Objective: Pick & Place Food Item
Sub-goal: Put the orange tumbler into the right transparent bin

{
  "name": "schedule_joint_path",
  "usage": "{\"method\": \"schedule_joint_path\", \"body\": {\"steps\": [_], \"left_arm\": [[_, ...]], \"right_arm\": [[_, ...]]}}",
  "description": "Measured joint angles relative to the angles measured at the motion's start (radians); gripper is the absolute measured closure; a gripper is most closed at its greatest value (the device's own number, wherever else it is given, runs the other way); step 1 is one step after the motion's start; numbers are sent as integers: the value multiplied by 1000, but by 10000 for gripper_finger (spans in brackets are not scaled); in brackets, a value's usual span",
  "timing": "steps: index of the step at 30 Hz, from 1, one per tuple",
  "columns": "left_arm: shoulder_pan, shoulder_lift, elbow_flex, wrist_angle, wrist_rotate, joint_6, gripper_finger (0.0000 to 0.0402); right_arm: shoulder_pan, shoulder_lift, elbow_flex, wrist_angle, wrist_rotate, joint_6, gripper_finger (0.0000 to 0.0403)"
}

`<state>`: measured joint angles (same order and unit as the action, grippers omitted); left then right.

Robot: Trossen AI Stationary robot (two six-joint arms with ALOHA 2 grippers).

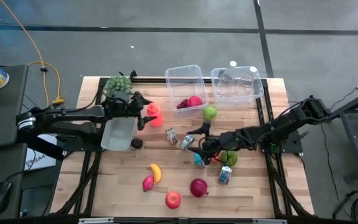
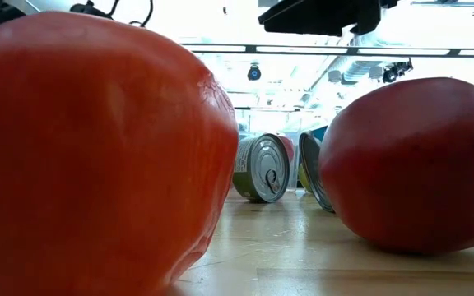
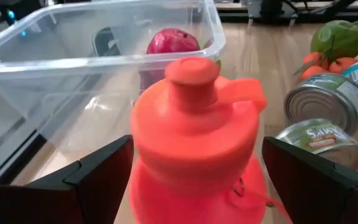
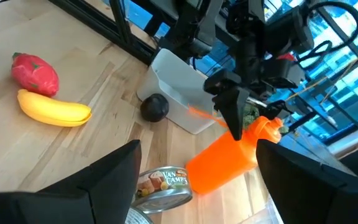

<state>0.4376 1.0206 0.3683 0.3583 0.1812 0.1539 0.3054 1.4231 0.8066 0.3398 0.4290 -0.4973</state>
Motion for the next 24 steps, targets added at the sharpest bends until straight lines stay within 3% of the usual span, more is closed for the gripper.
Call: {"method": "schedule_joint_path", "body": {"steps": [12, 24], "left_arm": [[-26, 36, 0, 78, 41, 41, 71], [-26, 36, 0, 75, 40, 32, 206]], "right_arm": [[-13, 0, 0, -23, -18, 23, 96], [-13, 0, 0, -14, -18, 23, 96]]}}
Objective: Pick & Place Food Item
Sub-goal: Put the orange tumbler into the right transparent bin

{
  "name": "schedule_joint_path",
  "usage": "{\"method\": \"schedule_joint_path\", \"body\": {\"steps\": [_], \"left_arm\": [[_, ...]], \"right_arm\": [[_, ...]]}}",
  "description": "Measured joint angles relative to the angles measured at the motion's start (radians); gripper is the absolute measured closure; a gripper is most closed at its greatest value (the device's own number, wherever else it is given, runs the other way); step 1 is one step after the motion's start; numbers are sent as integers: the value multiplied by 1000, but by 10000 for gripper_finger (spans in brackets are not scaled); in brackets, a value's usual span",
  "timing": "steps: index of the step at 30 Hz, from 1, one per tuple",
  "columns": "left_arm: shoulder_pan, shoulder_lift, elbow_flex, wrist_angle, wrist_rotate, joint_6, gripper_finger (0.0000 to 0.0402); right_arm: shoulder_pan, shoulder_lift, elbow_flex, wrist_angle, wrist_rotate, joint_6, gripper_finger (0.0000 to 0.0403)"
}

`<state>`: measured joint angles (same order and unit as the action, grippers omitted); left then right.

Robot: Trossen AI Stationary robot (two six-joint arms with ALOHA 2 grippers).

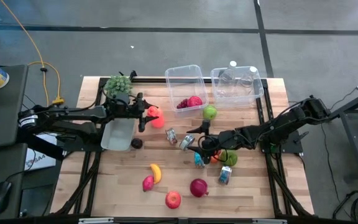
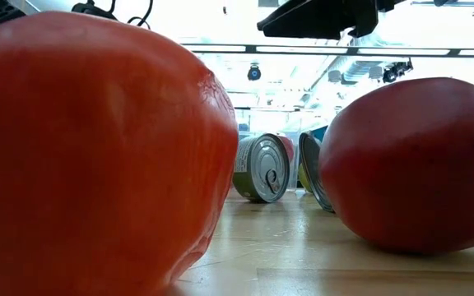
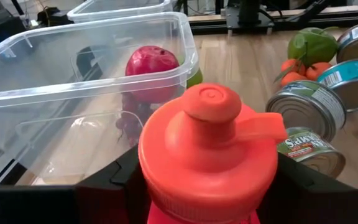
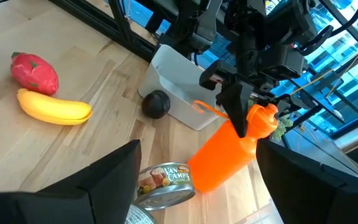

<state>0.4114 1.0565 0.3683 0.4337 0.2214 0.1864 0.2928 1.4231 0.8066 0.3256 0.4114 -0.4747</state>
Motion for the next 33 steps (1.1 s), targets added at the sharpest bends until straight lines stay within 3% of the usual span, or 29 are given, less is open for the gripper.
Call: {"method": "schedule_joint_path", "body": {"steps": [9, 15, 20, 25, 30, 33], "left_arm": [[-12, -17, 2, -3, 6, -64, 206], [-114, -56, 46, -58, 2, -94, 201], [-236, -35, 160, -209, -121, -119, 200], [-355, 24, 253, -233, -208, -133, 199], [-422, 106, 336, -288, -345, -135, 198], [-438, 163, 387, -296, -372, -135, 198]], "right_arm": [[-28, 0, 0, 1, -50, 59, 96], [-64, 0, 0, 77, -106, 116, 96], [-112, 0, 0, 188, -263, 153, 96], [-159, 0, 0, 260, -403, 195, 96], [-179, 9, 0, 301, -452, 209, 96], [-184, 37, 1, 347, -466, 197, 96]]}}
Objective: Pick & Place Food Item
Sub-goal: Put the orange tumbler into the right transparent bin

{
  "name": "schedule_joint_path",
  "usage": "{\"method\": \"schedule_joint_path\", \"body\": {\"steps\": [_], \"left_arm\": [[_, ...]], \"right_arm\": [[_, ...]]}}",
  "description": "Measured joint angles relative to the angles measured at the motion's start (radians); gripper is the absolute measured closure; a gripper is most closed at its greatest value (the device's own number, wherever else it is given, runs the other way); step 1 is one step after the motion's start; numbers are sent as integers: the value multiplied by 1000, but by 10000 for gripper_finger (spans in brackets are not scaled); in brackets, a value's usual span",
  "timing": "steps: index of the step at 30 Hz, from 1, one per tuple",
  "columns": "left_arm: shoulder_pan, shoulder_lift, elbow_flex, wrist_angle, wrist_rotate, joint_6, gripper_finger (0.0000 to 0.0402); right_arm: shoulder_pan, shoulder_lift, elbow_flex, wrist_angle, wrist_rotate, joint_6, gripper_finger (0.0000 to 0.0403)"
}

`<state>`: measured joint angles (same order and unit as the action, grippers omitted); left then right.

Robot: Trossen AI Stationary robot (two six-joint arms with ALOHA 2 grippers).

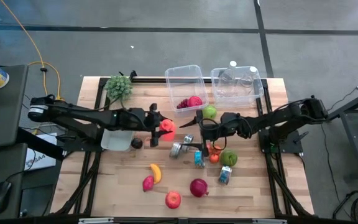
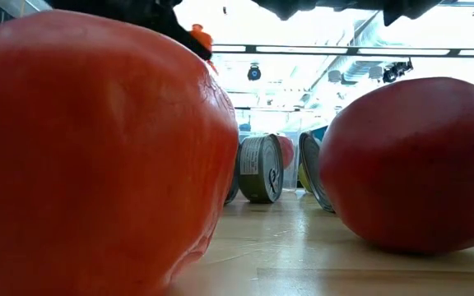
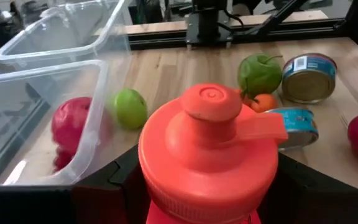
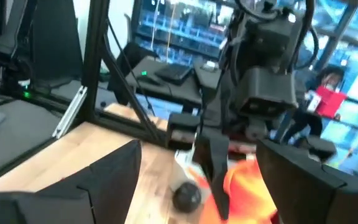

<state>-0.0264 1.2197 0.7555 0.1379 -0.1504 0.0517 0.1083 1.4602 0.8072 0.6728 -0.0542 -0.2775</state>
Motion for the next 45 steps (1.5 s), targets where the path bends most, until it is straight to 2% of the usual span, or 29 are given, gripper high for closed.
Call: {"method": "schedule_joint_path", "body": {"steps": [5, 10, 12, 15, 19, 24, 35, 45], "left_arm": [[-5, 87, 80, -7, -3, 25, 198], [-4, 122, 136, -53, -3, 62, 197], [-4, 121, 141, -50, -2, 64, 197], [-4, 119, 141, -52, -2, 67, 197], [-5, 119, 141, -54, -1, 90, 197], [-5, 119, 141, -51, -1, 92, 197], [-2, 118, 141, -42, 2, 92, 197], [5, 117, 136, -52, -2, 94, 197]], "right_arm": [[-6, 65, 2, 85, 30, -32, 96], [-7, 119, 13, 154, 215, -70, 96], [-11, 120, 17, 142, 241, -77, 96], [-24, 120, 20, 142, 200, -61, 96], [-45, 120, 20, 148, 202, -2, 96], [-85, 120, 20, 141, 72, 15, 116], [-104, 146, 20, 161, 49, -71, 214], [-109, 209, 80, 143, 44, -86, 226]]}}
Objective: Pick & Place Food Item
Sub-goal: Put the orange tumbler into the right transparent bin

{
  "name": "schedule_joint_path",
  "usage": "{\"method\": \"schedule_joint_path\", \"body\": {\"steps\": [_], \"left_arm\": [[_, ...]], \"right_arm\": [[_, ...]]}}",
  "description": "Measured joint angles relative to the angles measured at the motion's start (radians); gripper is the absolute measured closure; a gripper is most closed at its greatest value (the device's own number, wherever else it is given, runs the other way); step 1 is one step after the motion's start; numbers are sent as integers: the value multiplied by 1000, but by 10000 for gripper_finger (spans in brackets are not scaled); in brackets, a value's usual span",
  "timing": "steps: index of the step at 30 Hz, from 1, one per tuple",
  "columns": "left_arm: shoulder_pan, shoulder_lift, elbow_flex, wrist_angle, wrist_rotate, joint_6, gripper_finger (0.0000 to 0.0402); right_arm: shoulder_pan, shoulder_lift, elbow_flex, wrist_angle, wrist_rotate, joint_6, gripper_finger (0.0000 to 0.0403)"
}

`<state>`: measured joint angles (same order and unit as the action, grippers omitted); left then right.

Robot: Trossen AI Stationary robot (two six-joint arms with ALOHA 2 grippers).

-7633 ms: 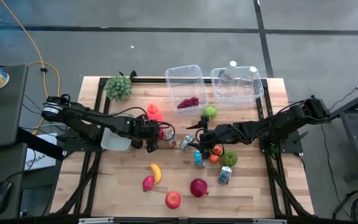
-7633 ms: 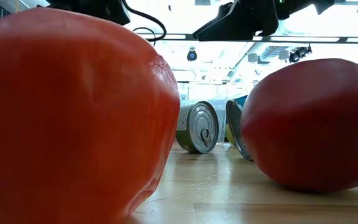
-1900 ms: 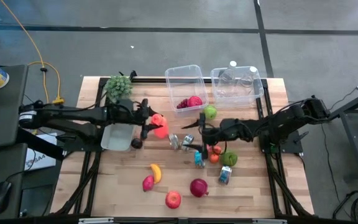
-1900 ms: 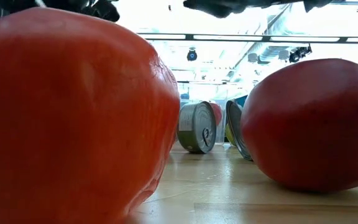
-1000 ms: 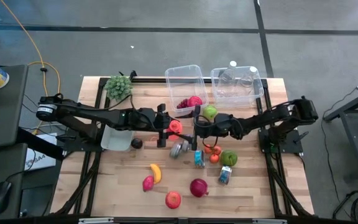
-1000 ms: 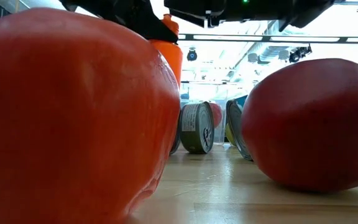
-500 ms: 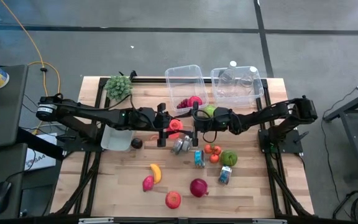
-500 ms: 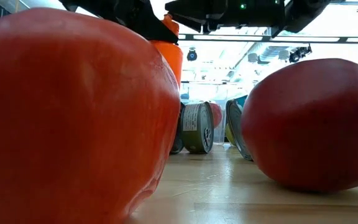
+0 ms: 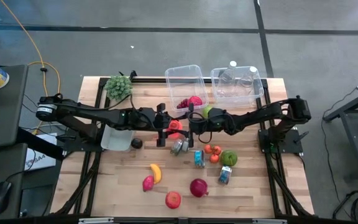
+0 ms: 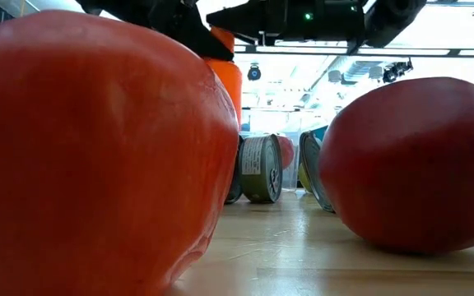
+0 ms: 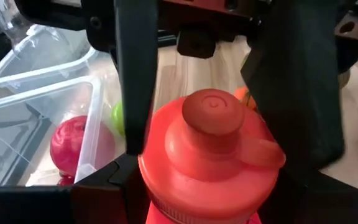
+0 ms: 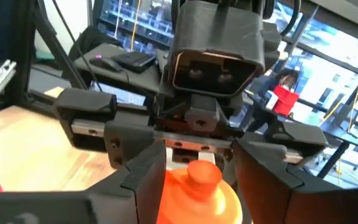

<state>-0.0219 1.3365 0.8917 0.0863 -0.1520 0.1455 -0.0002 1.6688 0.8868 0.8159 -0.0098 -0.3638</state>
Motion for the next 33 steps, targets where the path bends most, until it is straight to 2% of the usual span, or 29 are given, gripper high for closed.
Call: {"method": "schedule_joint_path", "body": {"steps": [6, 9, 13, 17, 18, 33], "left_arm": [[0, 2, 0, -9, 0, 8, 197], [1, 2, 0, -14, -1, 12, 197], [0, 2, 0, -16, 0, 16, 197], [1, 2, 0, -16, -4, 14, 197], [1, 2, 0, -17, -11, 15, 197], [-1, 2, 2, -22, -70, -12, 194]], "right_arm": [[-2, 1, 16, -63, 9, 0, 230], [-2, 1, 16, -80, 8, 0, 247], [-3, 1, 16, -100, 11, 0, 299], [-2, 0, 17, -112, 51, -6, 370], [-2, 0, 17, -118, 59, -14, 375], [-3, 1, 16, -129, 63, -26, 375]]}}
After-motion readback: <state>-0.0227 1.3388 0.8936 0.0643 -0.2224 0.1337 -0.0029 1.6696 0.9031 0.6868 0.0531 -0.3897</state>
